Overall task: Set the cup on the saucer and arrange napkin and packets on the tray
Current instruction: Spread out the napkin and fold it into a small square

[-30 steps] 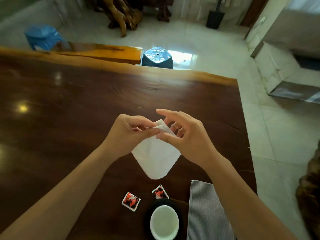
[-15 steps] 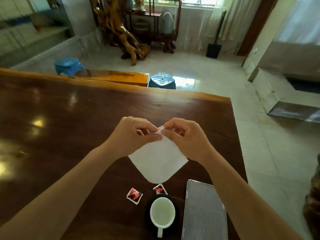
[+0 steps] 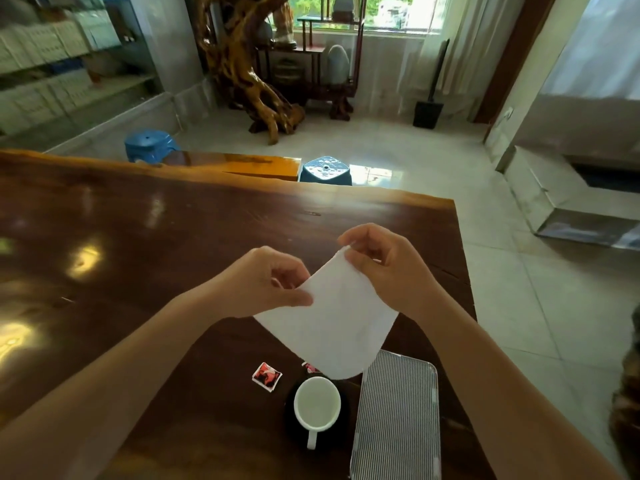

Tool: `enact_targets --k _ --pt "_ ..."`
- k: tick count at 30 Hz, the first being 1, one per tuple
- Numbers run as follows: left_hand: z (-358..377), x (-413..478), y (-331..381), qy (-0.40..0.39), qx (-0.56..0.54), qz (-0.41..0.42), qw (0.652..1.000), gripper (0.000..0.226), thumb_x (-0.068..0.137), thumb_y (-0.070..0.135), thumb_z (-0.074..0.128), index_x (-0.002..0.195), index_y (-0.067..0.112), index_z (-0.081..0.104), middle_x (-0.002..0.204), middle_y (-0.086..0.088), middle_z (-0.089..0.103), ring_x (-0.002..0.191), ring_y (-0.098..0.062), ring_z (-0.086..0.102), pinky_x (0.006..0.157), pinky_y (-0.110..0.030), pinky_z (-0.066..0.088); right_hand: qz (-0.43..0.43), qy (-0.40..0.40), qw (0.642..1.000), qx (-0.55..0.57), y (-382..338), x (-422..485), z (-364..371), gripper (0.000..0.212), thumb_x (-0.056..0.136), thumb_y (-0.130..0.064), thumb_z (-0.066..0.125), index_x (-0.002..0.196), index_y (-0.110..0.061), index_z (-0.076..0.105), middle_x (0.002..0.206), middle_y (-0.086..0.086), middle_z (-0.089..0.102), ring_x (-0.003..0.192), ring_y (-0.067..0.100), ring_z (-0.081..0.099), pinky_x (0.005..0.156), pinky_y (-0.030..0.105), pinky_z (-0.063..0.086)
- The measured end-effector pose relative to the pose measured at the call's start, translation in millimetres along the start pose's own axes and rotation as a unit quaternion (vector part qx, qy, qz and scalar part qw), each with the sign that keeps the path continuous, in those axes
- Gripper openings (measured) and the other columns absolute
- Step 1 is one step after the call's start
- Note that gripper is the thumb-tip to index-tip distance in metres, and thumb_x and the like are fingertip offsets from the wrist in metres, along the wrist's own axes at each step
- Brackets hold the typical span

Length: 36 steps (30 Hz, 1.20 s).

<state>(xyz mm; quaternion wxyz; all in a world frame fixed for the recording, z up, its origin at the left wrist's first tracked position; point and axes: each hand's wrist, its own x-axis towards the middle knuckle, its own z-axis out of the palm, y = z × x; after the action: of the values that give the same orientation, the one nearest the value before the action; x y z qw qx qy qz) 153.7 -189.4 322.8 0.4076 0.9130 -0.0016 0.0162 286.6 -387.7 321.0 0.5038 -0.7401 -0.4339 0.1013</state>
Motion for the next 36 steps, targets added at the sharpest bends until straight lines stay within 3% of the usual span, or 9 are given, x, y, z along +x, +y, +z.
enact_targets --k 3,6,9,14,22,25,29,32,36 --pt "15.2 -18.3 -13.6 -0.040 0.063 -0.055 0.996 0.007 0.085 0.028 0.078 0.078 0.027 0.075 0.074 0.013 0.074 0.070 -0.005 0.069 0.067 -0.020 0.055 0.008 0.024 1.000 -0.007 5.3 -7.8 -12.7 0.023 0.097 -0.009 0.059 0.107 -0.025 0.072 0.091 -0.010 0.068 0.083 0.008 0.061 0.072 0.011 0.043" --pt "26.2 -35.1 -30.2 -0.050 0.140 -0.100 0.984 0.017 0.087 0.034 0.075 0.070 0.029 0.073 0.071 0.009 0.072 0.069 -0.005 0.069 0.068 -0.030 0.059 0.033 0.060 0.997 -0.017 13.2 -11.5 -23.2 0.020 0.097 -0.010 0.058 0.097 -0.021 0.074 0.091 -0.006 0.071 0.082 0.011 0.061 0.070 0.016 0.045" --pt "20.2 -43.2 -41.4 0.019 0.153 -0.113 0.982 0.012 0.084 0.027 0.078 0.073 0.030 0.075 0.069 0.010 0.073 0.066 -0.006 0.070 0.068 -0.030 0.059 0.052 0.079 0.990 -0.107 27.1 -10.4 -31.8 0.017 0.096 -0.011 0.058 0.094 -0.021 0.073 0.087 -0.006 0.069 0.079 0.009 0.061 0.069 0.019 0.046" --pt "-5.0 -23.1 -56.6 0.085 0.170 -0.055 0.980 0.010 0.084 0.020 0.079 0.092 0.014 0.082 0.095 0.006 0.077 0.077 -0.001 0.071 0.068 -0.008 0.052 0.069 -0.012 0.968 -0.242 59.0 2.7 -28.1 0.009 0.094 -0.010 0.061 0.095 -0.011 0.070 0.085 0.003 0.069 0.076 0.019 0.062 0.068 0.027 0.048" --pt "-50.0 39.6 -114.5 0.158 0.158 -0.047 0.974 0.019 0.080 0.009 0.081 0.091 0.020 0.069 0.082 0.001 0.072 0.073 -0.008 0.068 0.066 -0.023 0.057 0.124 -0.065 0.939 -0.313 93.5 80.8 12.5 0.010 0.083 -0.008 0.059 0.081 -0.017 0.064 0.083 0.004 0.065 0.077 0.028 0.062 0.071 0.039 0.056" --pt "-74.1 59.8 -144.2 0.214 0.169 -0.012 0.962 0.026 0.082 0.009 0.080 0.106 0.014 0.073 0.093 -0.003 0.076 0.079 -0.013 0.070 0.069 -0.022 0.058 0.072 -0.001 0.939 -0.337 99.6 115.2 29.6 0.008 0.081 -0.005 0.057 0.082 -0.013 0.060 0.082 0.004 0.064 0.075 0.029 0.059 0.067 0.040 0.053" --pt "-88.1 65.4 -191.3 0.260 0.213 0.034 0.941 0.016 0.077 -0.002 0.081 0.089 0.008 0.080 0.084 -0.006 0.077 0.075 -0.021 0.067 0.067 -0.032 0.056 -0.016 0.063 0.930 -0.363 118.2 136.9 58.4 0.010 0.081 -0.002 0.067 0.083 -0.010 0.061 0.083 0.003 0.066 0.079 0.025 0.057 0.063 0.036 0.051" --pt "-66.3 55.3 -242.0 0.241 0.196 -0.001 0.951 0.014 0.074 0.001 0.083 0.082 0.011 0.079 0.082 0.001 0.075 0.075 -0.021 0.064 0.069 -0.031 0.054 0.005 0.030 0.930 -0.367 156.6 131.2 94.5 0.012 0.078 -0.004 0.069 0.081 -0.012 0.061 0.082 0.001 0.065 0.080 0.023 0.056 0.061 0.035 0.051" --pt "-0.4 34.0 -313.9 0.105 0.165 -0.149 0.969 0.014 0.074 0.010 0.085 0.081 0.020 0.077 0.087 0.007 0.074 0.080 -0.013 0.061 0.070 -0.035 0.057 0.134 -0.112 0.916 -0.361 214.6 105.3 156.1 0.009 0.082 -0.004 0.063 0.082 -0.013 0.060 0.083 0.000 0.062 0.082 0.022 0.055 0.062 0.031 0.044"
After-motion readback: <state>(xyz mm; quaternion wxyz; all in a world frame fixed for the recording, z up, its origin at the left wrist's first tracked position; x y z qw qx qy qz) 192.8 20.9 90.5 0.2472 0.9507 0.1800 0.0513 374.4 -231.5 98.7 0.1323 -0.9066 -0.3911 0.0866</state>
